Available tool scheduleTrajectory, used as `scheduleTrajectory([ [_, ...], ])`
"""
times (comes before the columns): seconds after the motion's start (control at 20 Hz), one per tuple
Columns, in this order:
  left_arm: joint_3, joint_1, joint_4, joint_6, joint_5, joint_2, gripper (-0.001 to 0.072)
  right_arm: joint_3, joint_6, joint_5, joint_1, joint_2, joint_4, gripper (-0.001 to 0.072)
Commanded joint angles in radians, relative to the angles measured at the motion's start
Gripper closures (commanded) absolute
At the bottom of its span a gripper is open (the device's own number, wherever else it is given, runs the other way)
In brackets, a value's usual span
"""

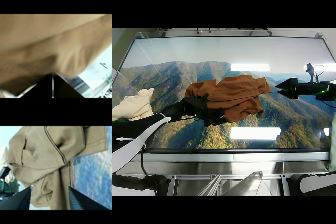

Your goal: Fold the shirts.

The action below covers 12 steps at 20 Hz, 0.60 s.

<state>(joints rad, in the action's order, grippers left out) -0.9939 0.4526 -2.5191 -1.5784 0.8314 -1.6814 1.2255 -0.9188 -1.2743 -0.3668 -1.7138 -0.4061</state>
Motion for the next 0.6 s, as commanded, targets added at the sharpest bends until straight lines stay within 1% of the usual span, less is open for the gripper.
scheduleTrajectory([
  [0.0,-0.075,0.001,0.014,-0.016,0.069,-0.039,0.0693,0.001,0.006,0.019,0.001,-0.001,0.006,0.0207],
  [0.15,-0.1,-0.02,0.019,-0.107,0.349,-0.012,0.0693,0.001,0.006,0.045,0.0,-0.001,-0.002,0.0208],
  [0.2,-0.08,-0.027,0.043,-0.108,0.406,0.018,0.0693,0.001,0.006,0.054,0.0,-0.002,-0.006,0.0208],
  [0.3,-0.007,-0.051,0.125,-0.107,0.455,0.108,0.0693,0.001,0.006,0.063,0.001,-0.007,-0.006,0.0208],
  [0.4,0.086,-0.103,0.151,-0.108,0.438,0.213,0.0693,0.001,0.006,0.072,0.002,-0.016,-0.005,0.0208],
  [0.5,0.165,-0.164,0.129,-0.108,0.318,0.293,0.0693,0.001,0.005,0.071,0.014,-0.029,-0.005,0.0208],
  [0.55,0.2,-0.189,0.085,-0.108,0.239,0.319,0.0693,0.001,0.006,0.071,0.025,-0.034,-0.005,0.0208],
])
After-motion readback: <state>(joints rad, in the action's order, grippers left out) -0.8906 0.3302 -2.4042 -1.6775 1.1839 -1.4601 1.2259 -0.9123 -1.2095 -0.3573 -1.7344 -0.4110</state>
